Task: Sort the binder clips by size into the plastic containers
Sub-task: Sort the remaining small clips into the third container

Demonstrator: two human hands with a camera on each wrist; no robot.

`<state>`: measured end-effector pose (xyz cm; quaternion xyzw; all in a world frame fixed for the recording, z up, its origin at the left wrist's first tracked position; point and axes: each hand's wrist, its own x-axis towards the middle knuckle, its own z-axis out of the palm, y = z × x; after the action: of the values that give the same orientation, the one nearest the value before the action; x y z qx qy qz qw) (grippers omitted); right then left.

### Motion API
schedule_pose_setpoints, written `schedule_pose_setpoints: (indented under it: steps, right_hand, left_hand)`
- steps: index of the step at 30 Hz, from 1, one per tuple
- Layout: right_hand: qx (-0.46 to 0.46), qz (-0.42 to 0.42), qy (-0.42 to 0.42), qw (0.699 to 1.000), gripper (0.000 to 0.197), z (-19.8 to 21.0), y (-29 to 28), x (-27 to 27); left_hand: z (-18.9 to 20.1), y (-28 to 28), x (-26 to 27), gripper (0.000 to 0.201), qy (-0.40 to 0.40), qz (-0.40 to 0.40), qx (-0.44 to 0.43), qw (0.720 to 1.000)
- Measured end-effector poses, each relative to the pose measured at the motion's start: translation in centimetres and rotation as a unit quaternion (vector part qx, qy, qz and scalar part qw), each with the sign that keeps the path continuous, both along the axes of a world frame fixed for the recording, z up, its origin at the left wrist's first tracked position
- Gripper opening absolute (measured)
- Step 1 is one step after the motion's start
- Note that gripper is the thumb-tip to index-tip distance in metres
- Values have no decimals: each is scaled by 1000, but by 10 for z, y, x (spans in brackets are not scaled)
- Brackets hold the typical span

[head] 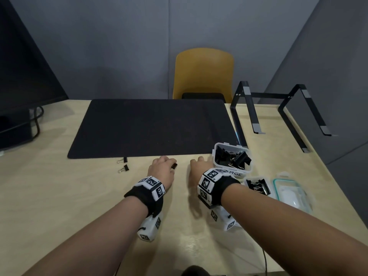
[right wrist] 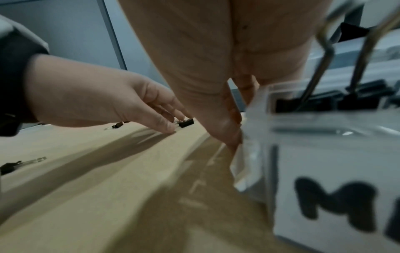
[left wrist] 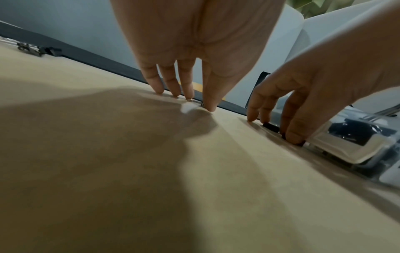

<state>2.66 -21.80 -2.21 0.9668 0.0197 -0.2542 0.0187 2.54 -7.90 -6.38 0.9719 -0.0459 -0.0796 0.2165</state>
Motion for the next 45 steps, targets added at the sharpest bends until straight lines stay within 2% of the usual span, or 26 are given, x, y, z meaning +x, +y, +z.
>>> schedule_pose_setpoints:
  steps: [6,11,20,26,30,33,37,41,45]
  right_hand:
    - [41,37,17,998,33,0,8,3]
    - [36,56,27,997,29,5,7,5]
    - [64,54,2,996,28,9,-1,6]
    - [149,13,-65,987,23,18,-10,3]
    - [267,-46,-124,954,14,36,-29,-9]
    - [313,-85,-114,939,9,49,-56,-25]
    - [300,-109,-79,944,10,55,-94,-54]
    - [288,-94,-58,951,19,61,-117,-81]
    - [271,-96,-52,956,10,61,-129,-100]
  left_hand:
    - [-3,3,3,26,7,-1,-14,1000]
    - [-3,3,4,15,17,6,-12,1000]
    - [-1,-2,8,25,45,17,21,999]
    - [4,-7,6,23,68,-19,67,995]
    - [18,-15,0,25,78,-11,19,997]
    - [33,-21,-11,22,64,-4,-42,997]
    - [51,-36,-29,18,45,3,-101,994]
    - [62,-56,-45,18,39,-29,-147,988]
    - [69,-77,-68,17,26,-78,-181,980]
